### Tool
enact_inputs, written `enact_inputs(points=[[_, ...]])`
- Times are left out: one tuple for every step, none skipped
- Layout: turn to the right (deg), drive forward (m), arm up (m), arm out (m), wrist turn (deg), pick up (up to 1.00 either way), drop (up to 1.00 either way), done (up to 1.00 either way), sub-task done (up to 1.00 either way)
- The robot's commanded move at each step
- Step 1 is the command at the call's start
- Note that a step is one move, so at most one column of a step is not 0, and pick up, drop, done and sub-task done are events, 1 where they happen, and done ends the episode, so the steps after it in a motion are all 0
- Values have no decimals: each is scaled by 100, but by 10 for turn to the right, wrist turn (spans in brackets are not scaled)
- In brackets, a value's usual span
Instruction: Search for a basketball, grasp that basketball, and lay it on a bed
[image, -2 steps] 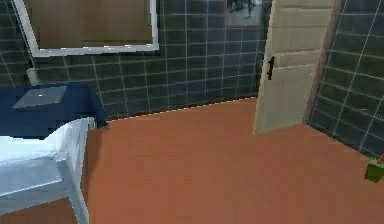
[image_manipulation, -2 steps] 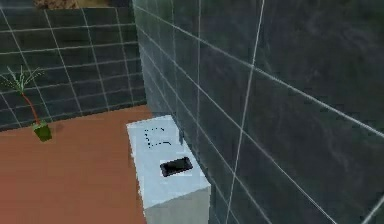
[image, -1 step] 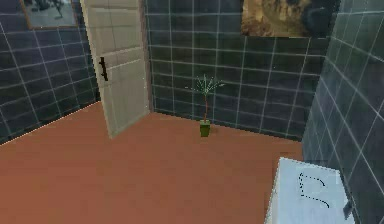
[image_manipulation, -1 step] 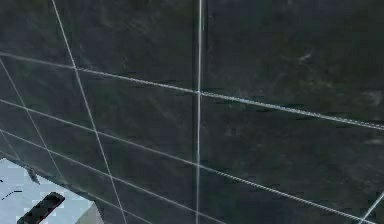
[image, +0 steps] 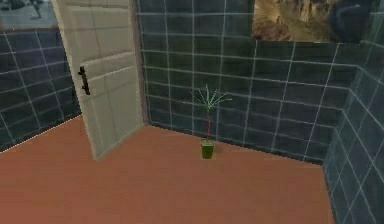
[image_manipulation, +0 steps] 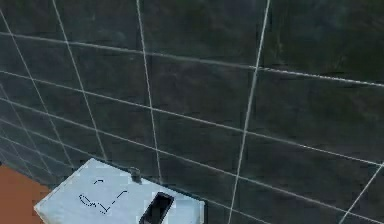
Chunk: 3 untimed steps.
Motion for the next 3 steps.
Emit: enact_inputs(points=[[60,0,0,0,0,0,0,0,0],[0,40,0,0,0,0,0,0,0],[60,0,0,0,0,0,0,0,0]])
